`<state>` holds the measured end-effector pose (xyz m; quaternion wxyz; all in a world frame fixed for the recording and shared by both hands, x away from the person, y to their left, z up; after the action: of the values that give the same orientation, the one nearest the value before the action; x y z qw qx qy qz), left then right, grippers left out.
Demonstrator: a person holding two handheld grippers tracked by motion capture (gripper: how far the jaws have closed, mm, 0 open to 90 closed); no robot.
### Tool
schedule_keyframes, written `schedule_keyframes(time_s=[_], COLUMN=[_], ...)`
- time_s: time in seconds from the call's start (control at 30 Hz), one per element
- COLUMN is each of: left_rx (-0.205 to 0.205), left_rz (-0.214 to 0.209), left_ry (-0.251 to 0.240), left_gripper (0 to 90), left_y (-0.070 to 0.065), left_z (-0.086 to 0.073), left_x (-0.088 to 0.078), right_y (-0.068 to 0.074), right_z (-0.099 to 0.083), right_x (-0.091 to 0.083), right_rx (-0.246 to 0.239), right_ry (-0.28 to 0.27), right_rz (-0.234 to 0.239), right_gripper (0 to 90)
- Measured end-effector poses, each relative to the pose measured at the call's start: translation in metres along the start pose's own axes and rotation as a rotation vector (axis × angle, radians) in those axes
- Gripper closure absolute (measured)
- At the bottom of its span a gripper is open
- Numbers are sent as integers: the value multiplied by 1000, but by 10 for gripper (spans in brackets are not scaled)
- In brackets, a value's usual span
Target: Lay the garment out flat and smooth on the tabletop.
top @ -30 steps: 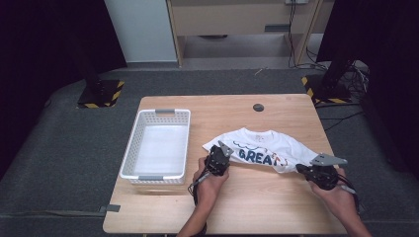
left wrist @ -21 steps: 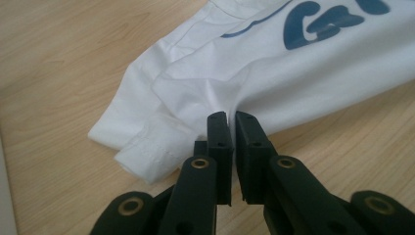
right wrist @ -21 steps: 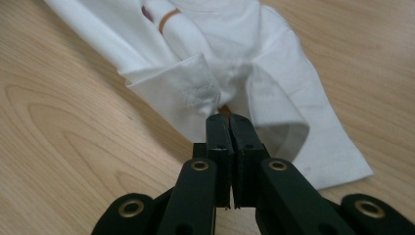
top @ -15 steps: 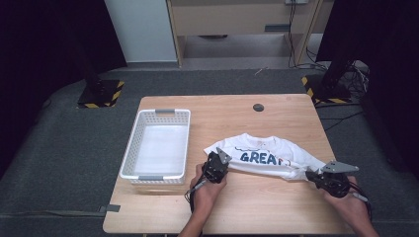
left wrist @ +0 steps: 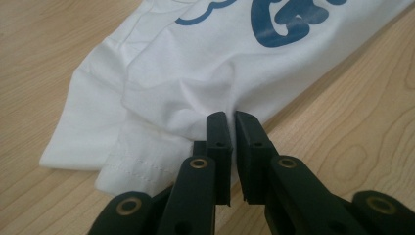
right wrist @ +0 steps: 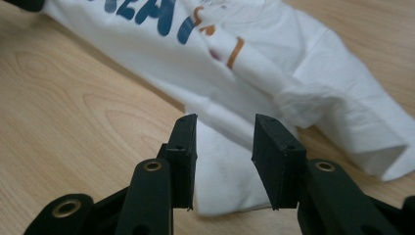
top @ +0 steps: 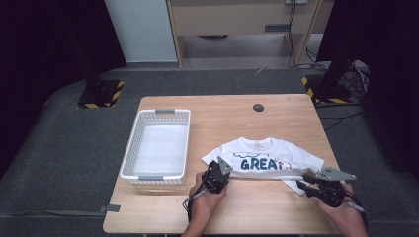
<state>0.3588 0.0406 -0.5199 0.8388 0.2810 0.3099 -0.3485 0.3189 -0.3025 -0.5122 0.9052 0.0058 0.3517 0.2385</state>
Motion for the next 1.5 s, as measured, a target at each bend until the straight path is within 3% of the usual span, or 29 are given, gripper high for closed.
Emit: schedule_keyframes(time_s=[0.27, 0.37, 0.43, 0.6, 0.7, 0.77, 0.9, 1.17, 1.37, 1.5], left_rx=[-9, -13, -15, -25, -33, -31, -46, -58, -99, -91], left_rz=[5, 7, 5, 3, 6, 9, 20, 54, 63, 63], left_ry=[-14, -21, -23, -28, -34, -31, -36, -21, -31, -22], left_gripper=[859, 859, 859, 860, 862, 862, 864, 867, 868, 868], left_y=[0, 1, 1, 4, 4, 5, 10, 25, 38, 37], left_z=[0, 1, 0, -1, 0, 2, 9, 25, 27, 27], left_x=[-1, -1, 0, 0, 0, 1, 4, 10, 9, 12], right_y=[6, 8, 10, 7, 3, 0, -8, -26, -29, -27], right_z=[-16, -17, -17, -19, -18, -17, -16, -17, -19, -20], right_x=[17, 22, 23, 23, 23, 22, 13, -14, -31, -33], right_rx=[-14, -13, -37, -51, -75, -67, -41, -63, -72, -84], right_ry=[72, 83, 80, 61, 56, 61, 71, 75, 51, 55], right_rz=[-24, -16, -23, -32, -41, -21, 6, 60, 87, 100], right_gripper=[614, 597, 609, 739, 861, 872, 876, 881, 883, 882])
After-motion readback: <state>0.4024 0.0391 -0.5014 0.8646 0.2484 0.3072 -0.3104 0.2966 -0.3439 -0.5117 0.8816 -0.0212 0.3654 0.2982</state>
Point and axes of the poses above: each handheld gripper's, and its own axes: x roughly forward along the jaws, z roughly out of its top, y roughly to its left, the point moved 1 cm from there along x, roughly forward along the jaws, and after that the axes turned 13 degrees about x, right-handed, at the moved point
